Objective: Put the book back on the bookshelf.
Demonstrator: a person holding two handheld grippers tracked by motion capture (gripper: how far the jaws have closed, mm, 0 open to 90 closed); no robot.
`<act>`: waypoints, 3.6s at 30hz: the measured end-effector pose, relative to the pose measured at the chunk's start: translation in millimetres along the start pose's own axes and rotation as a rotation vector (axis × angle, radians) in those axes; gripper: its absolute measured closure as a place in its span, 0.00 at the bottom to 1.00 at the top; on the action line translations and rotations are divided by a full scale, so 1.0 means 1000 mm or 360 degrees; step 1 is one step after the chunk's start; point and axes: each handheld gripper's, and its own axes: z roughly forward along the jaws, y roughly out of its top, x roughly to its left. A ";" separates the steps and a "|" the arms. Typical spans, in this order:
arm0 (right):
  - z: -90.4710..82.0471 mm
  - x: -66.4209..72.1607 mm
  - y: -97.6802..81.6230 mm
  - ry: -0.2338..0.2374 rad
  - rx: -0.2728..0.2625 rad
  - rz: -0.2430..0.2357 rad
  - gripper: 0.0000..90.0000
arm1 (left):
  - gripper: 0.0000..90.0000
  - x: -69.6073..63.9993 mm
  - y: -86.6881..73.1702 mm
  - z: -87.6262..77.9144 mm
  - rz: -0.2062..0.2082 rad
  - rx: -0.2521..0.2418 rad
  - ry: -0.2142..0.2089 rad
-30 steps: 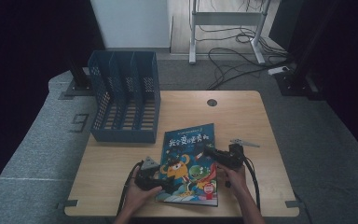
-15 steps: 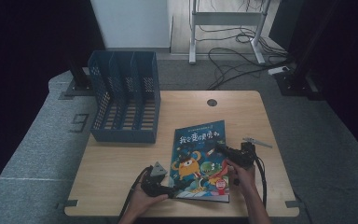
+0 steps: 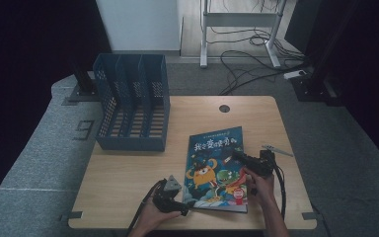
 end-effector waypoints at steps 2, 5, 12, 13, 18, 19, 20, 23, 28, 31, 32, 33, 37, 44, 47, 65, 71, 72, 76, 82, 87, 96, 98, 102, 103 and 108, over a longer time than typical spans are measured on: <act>0.000 -0.001 0.000 0.0001 -0.0003 0.0000 0.81 | 0.16 -0.001 0.000 0.000 0.0005 0.0003 -0.0008; 0.000 -0.001 0.000 0.0001 -0.0003 0.0000 0.81 | 0.14 -0.005 -0.001 0.003 0.0043 0.0055 -0.0016; -0.001 0.000 0.000 -0.0005 -0.0012 -0.0006 0.81 | 0.12 -0.008 -0.001 0.007 0.0042 0.0061 -0.0035; -0.001 0.000 0.000 -0.0005 -0.0012 -0.0006 0.81 | 0.12 -0.008 -0.001 0.007 0.0044 0.0064 -0.0036; -0.001 0.000 0.000 -0.0005 -0.0015 -0.0003 0.81 | 0.12 -0.011 0.000 0.009 0.0072 0.0080 -0.0035; -0.001 0.000 0.000 -0.0005 -0.0013 -0.0003 0.81 | 0.12 -0.012 -0.001 0.010 0.0084 0.0079 -0.0020; -0.001 0.000 0.000 -0.0004 -0.0012 -0.0003 0.81 | 0.13 -0.014 0.000 0.011 0.0093 0.0079 0.0002; -0.001 0.000 0.000 -0.0004 -0.0011 -0.0006 0.81 | 0.13 -0.014 0.000 0.012 0.0094 0.0077 0.0006; -0.001 0.001 0.000 0.0002 -0.0018 -0.0020 0.81 | 0.12 -0.014 0.000 0.012 0.0096 0.0077 -0.0001; -0.002 0.004 0.000 0.0002 -0.0038 -0.0051 0.81 | 0.12 -0.013 0.000 0.012 0.0099 0.0080 -0.0005; -0.002 0.006 0.001 0.0003 -0.0047 -0.0063 0.81 | 0.11 -0.013 0.000 0.012 0.0100 0.0082 -0.0006; -0.003 0.007 0.001 0.0007 -0.0056 -0.0076 0.81 | 0.11 -0.013 0.001 0.012 0.0101 0.0083 -0.0007; -0.007 0.017 0.003 0.0001 -0.0079 -0.0148 0.81 | 0.09 -0.011 0.001 0.012 0.0094 0.0091 -0.0021; -0.013 0.030 0.006 0.0010 -0.0159 -0.0271 0.81 | 0.07 -0.008 0.002 0.012 0.0076 0.0093 -0.0006; -0.014 0.034 0.006 0.0030 -0.0189 -0.0305 0.81 | 0.06 -0.008 0.002 0.013 0.0079 0.0093 0.0003; -0.021 0.052 0.008 0.0065 -0.0285 -0.0441 0.82 | 0.06 -0.006 0.006 0.014 0.0078 0.0110 0.0021; -0.025 0.060 0.009 0.0071 -0.0320 -0.0509 0.82 | 0.06 -0.005 0.007 0.015 0.0068 0.0117 0.0021; -0.025 0.061 0.009 0.0071 -0.0323 -0.0513 0.82 | 0.06 -0.005 0.007 0.015 0.0068 0.0120 0.0024; -0.026 0.062 0.009 0.0068 -0.0333 -0.0525 0.82 | 0.06 -0.005 0.008 0.015 0.0065 0.0126 0.0030; -0.028 0.066 0.009 0.0100 -0.0373 -0.0566 0.82 | 0.06 -0.002 0.010 0.016 0.0054 0.0132 0.0045; -0.029 0.073 0.009 0.0116 -0.0411 -0.0614 0.82 | 0.06 0.000 0.011 0.016 0.0049 0.0135 0.0056; -0.030 0.074 0.009 0.0119 -0.0430 -0.0626 0.83 | 0.05 0.002 0.014 0.017 0.0043 0.0154 0.0064; -0.030 0.076 0.009 0.0124 -0.0444 -0.0636 0.83 | 0.05 0.004 0.015 0.017 0.0038 0.0157 0.0076; -0.031 0.081 0.009 0.0139 -0.0466 -0.0668 0.84 | 0.05 0.007 0.017 0.018 0.0033 0.0164 0.0095; -0.032 0.082 0.009 0.0147 -0.0478 -0.0677 0.85 | 0.05 0.007 0.017 0.019 0.0027 0.0162 0.0105; -0.034 0.086 0.008 0.0160 -0.0485 -0.0712 0.85 | 0.05 0.008 0.017 0.019 0.0029 0.0158 0.0117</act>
